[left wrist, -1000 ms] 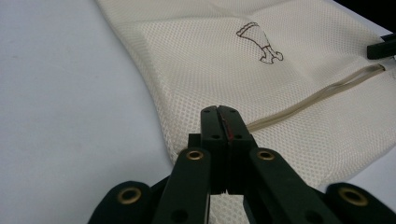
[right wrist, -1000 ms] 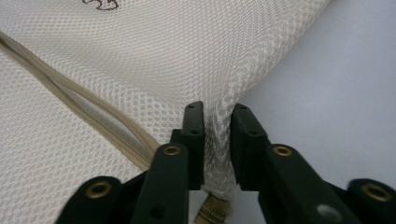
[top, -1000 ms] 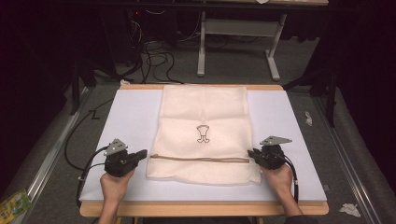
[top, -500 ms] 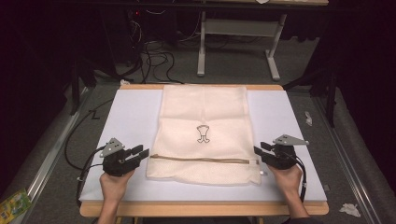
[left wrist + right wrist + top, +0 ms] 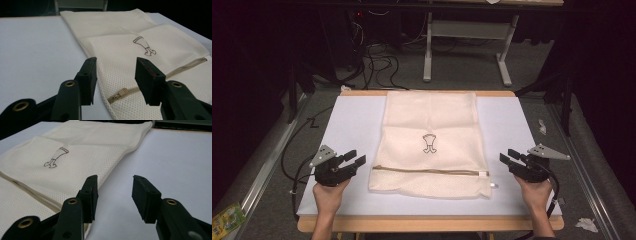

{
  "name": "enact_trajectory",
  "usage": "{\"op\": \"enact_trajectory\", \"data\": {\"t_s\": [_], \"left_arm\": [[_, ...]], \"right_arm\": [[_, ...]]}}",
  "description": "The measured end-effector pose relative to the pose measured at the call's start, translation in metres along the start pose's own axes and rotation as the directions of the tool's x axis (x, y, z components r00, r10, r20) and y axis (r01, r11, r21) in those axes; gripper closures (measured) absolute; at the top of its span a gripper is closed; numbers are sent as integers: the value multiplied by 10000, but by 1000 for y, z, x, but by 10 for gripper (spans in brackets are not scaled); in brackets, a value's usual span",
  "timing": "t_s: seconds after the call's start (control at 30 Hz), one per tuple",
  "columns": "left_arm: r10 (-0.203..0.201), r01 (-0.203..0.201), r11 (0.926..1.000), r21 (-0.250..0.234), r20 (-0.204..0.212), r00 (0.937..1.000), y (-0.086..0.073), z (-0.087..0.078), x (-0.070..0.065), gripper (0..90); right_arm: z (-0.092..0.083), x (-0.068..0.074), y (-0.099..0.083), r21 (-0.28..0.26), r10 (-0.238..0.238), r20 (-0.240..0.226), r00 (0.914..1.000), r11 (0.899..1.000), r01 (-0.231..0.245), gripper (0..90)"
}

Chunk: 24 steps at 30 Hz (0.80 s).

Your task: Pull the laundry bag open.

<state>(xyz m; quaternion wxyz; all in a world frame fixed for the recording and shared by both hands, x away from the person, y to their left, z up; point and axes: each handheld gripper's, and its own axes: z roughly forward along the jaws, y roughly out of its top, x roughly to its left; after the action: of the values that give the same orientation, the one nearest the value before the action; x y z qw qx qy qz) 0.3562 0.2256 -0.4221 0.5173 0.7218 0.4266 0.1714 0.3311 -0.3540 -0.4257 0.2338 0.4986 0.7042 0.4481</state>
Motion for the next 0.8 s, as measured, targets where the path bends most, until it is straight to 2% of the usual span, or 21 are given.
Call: {"op": "enact_trajectory", "data": {"t_s": [0.17, 0.53, 0.8], "left_arm": [[-36, 35, 10000, -69, -98, 9999, 1, -1, 2, 506], [-207, 196, 9995, -260, -411, 9989, 2, -7, 12, 486], [-165, 151, 9997, -197, -736, 9971, 2, -7, 18, 482]], "right_arm": [[-5, -5, -2, -169, 56, 88, 9999, 9998, -54, 568], [-16, -17, -5, -611, 519, 385, 9979, 9969, -494, 580], [-22, -28, -10, -511, 786, 733, 9942, 9959, -750, 576]]}}
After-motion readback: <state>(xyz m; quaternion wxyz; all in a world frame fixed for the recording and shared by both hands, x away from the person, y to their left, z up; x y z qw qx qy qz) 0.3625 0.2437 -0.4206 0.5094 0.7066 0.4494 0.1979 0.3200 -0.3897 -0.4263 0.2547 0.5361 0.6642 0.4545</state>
